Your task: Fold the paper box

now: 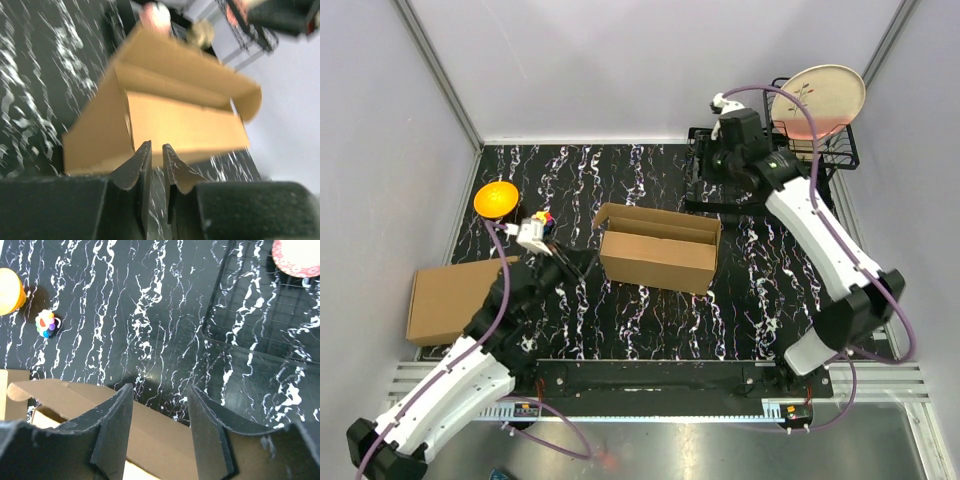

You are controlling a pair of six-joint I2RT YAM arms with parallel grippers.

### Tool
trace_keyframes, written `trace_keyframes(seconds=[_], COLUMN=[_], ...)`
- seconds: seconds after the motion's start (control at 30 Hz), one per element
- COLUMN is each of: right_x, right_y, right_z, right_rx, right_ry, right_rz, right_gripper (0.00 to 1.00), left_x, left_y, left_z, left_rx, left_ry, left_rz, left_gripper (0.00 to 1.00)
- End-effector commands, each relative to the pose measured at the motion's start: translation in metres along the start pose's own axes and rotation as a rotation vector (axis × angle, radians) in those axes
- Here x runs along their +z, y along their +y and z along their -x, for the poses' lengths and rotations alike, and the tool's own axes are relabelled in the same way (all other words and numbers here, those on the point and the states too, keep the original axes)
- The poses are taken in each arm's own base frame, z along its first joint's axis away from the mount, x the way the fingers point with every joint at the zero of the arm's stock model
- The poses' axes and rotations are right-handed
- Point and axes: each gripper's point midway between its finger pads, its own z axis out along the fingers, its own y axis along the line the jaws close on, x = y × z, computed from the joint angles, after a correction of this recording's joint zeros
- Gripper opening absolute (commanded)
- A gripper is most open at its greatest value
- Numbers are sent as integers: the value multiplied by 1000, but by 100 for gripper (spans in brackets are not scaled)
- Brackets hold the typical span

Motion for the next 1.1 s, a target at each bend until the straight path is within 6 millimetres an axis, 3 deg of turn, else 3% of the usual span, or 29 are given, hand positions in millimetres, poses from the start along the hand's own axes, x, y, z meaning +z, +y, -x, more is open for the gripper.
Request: trace_keyframes(seconds=[0.0, 0.07, 0.1, 0.13, 0.2, 0.27, 0.3, 0.37, 0.4, 0.53, 0.6, 0.63, 0.9, 1.07], right_x=[25, 36, 38, 44, 45, 51, 50, 54, 55, 59, 60, 61, 60, 56], right_y=[14, 17, 20, 23, 31, 38, 38, 39, 39, 38, 35, 31, 30, 37], right_z=[5, 5, 1, 3, -6, -8, -16, -24, -27, -45, -56, -68, -114, -130], right_rx=[-22, -23, -20, -21, -26, -27, -35, -34, -38, -26, -27, -24, -32, -47], right_ry=[47, 70, 96, 106, 169, 212, 255, 321, 336, 396, 431, 461, 555, 585], right_rz=[61, 78, 97, 107, 150, 179, 184, 188, 190, 203, 200, 192, 209, 230], right_gripper=[53, 50, 49, 46, 45, 44, 44, 43, 43, 43, 43, 43, 43, 43], left_x=[-11, -14, -18, -16, -18, -14, -17, -14, -13, 1, 4, 9, 30, 39], left_y=[-49, -50, -62, -57, -69, -67, -80, -77, -81, -80, -86, -82, -82, -77], left_z=[-30, -54, -58, -76, -84, -102, -98, -112, -106, -124, -119, -128, -135, -136], left_rx=[-106, -125, -136, -131, -136, -119, -126, -102, -104, -86, -107, -104, -97, -88], left_ry=[55, 90, 91, 127, 126, 152, 118, 119, 79, 90, 58, 75, 61, 52], left_rz=[-263, -308, -366, -360, -411, -414, -475, -468, -487, -467, -485, -468, -428, -387], left_gripper=[16, 15, 14, 14, 14, 14, 15, 15, 15, 17, 18, 18, 18, 19])
